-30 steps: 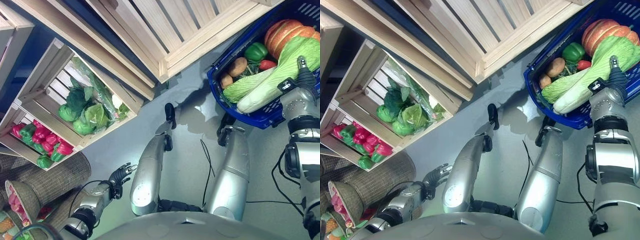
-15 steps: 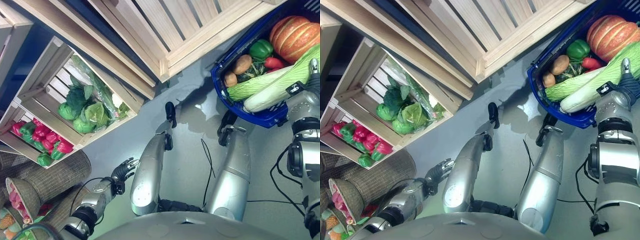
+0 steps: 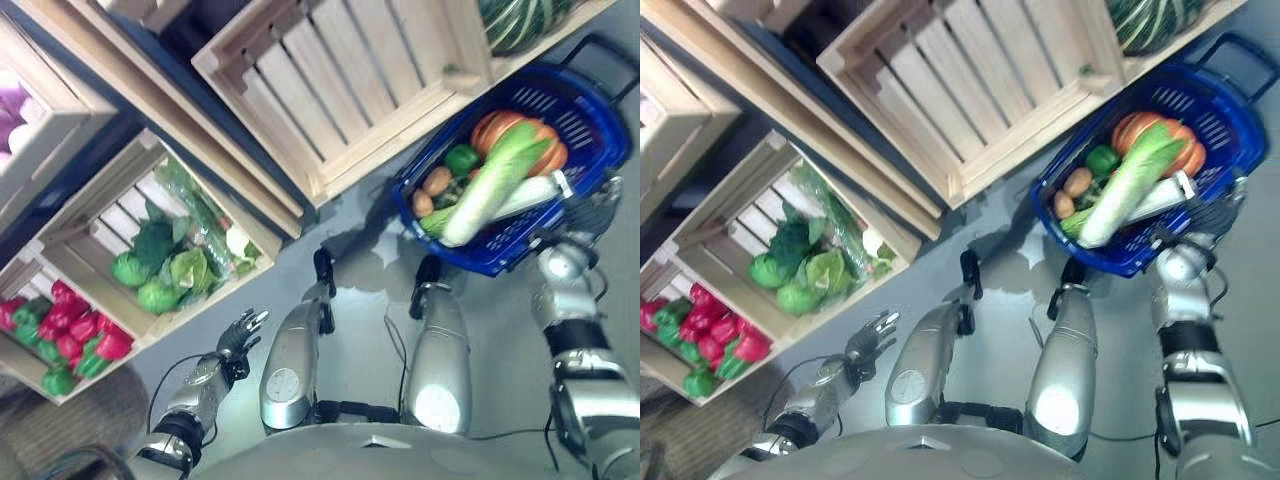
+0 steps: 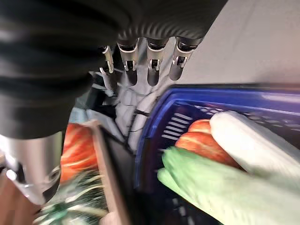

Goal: Pick up fruits and vegetables into the basket

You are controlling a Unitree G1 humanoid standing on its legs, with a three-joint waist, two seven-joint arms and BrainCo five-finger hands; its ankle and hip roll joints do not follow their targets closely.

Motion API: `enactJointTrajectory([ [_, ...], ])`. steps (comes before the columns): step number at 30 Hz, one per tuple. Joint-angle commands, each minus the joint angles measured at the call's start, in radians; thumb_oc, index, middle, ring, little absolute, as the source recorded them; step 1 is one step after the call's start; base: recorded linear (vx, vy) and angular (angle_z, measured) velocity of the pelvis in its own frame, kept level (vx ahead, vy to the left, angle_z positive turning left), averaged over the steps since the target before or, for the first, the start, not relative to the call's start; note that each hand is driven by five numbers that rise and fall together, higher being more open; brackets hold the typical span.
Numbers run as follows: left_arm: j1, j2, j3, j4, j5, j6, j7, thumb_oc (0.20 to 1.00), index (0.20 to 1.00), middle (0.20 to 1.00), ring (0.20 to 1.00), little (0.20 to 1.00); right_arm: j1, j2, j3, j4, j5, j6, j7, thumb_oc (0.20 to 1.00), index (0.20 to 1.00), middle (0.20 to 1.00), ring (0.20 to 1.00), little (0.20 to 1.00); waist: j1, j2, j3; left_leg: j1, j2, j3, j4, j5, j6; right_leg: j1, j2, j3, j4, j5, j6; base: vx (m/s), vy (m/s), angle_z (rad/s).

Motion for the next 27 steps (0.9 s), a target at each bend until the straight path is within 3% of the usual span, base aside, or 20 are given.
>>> enactJointTrajectory([
  [1, 0.061, 0.025, 0.055, 0.048, 0.088, -0.081, 0.033, 1.0, 1.0, 1.0, 1.0, 1.0, 0.055, 0.033, -0.008, -0.077, -0.061, -0.074, 0.02, 1.0, 1.0, 1.0, 1.0, 1.0, -0.016, -0.105, -0.07, 0.021, -0.005, 0.023, 0.086, -0.13, 0.018, 0.12, 0.019, 0.018, -0.189, 0.09, 0.035, 0.14, -0.069, 0.04],
  [5, 0.09, 0.007, 0.09, 0.096, 0.162, -0.121, 0.024, 1.0, 1.0, 1.0, 1.0, 1.0, 0.151, 0.096, 0.017, -0.093, -0.08, -0.058, 0.103, 1.0, 1.0, 1.0, 1.0, 1.0, -0.015, -0.144, -0.153, 0.112, 0.0, 0.031, 0.031, -0.138, 0.018, 0.23, 0.03, 0.01, -0.269, 0.104, 0.056, 0.16, -0.007, -0.08],
  [8, 0.1, -0.003, 0.094, 0.123, 0.188, -0.113, -0.006, 1.0, 1.0, 1.0, 1.0, 1.0, 0.192, 0.123, 0.051, -0.081, -0.091, -0.016, 0.148, 1.0, 1.0, 1.0, 1.0, 1.0, -0.014, -0.16, -0.209, 0.157, 0.001, 0.037, 0.006, -0.142, 0.021, 0.275, 0.034, 0.008, -0.302, 0.116, 0.067, 0.13, 0.034, -0.09],
  [13, 0.088, -0.012, 0.071, 0.179, 0.216, -0.125, -0.059, 1.0, 1.0, 1.0, 1.0, 1.0, 0.221, 0.172, 0.141, 0.035, -0.04, 0.138, 0.343, 1.0, 1.0, 1.0, 1.0, 1.0, -0.009, -0.182, -0.293, 0.235, 0.0, 0.05, -0.049, -0.15, 0.025, 0.347, 0.031, 0.002, -0.362, 0.139, 0.087, 0.07, 0.063, 0.02],
  [16, 0.068, -0.016, 0.061, 0.208, 0.219, -0.118, -0.068, 1.0, 1.0, 1.0, 1.0, 1.0, 0.218, 0.204, 0.181, 0.147, -0.031, 0.168, 0.427, 1.0, 1.0, 1.0, 1.0, 1.0, -0.002, -0.189, -0.315, 0.261, -0.003, 0.052, -0.074, -0.149, 0.028, 0.371, 0.031, 0.0, -0.387, 0.149, 0.093, 0.01, 0.051, -0.02],
  [19, 0.03, -0.026, 0.057, 0.271, 0.221, -0.106, -0.085, 1.0, 1.0, 1.0, 1.0, 1.0, 0.209, 0.265, 0.215, 0.352, 0.012, 0.278, 0.561, 1.0, 1.0, 1.0, 1.0, 1.0, 0.012, -0.199, -0.344, 0.296, -0.006, 0.06, -0.113, -0.142, 0.029, 0.406, 0.034, -0.016, -0.422, 0.164, 0.102, 0.01, 0.043, 0.01],
  [23, -0.01, -0.044, 0.04, 0.341, 0.251, -0.096, -0.115, 1.0, 1.0, 1.0, 1.0, 1.0, 0.195, 0.319, 0.24, 0.586, -0.003, 0.346, 0.7, 1.0, 1.0, 1.0, 1.0, 1.0, 0.032, -0.198, -0.364, 0.322, -0.015, 0.058, -0.141, -0.138, 0.028, 0.441, 0.04, -0.04, -0.458, 0.172, 0.102, 0.01, 0.051, -0.01],
  [24, -0.016, -0.05, 0.039, 0.355, 0.258, -0.088, -0.128, 1.0, 1.0, 1.0, 1.0, 1.0, 0.192, 0.328, 0.244, 0.619, -0.002, 0.395, 0.741, 1.0, 1.0, 1.0, 1.0, 1.0, 0.035, -0.197, -0.371, 0.326, -0.017, 0.06, -0.142, -0.139, 0.03, 0.447, 0.042, -0.044, -0.463, 0.172, 0.099, 0.01, 0.057, -0.04],
  [27, -0.021, -0.054, 0.041, 0.369, 0.26, -0.08, -0.15, 1.0, 1.0, 1.0, 1.0, 1.0, 0.19, 0.333, 0.246, 0.648, -0.006, 0.409, 0.763, 1.0, 1.0, 1.0, 1.0, 1.0, 0.037, -0.197, -0.376, 0.331, -0.02, 0.062, -0.14, -0.143, 0.031, 0.454, 0.043, -0.049, -0.467, 0.17, 0.097, 0.0, 0.026, 0.03],
])
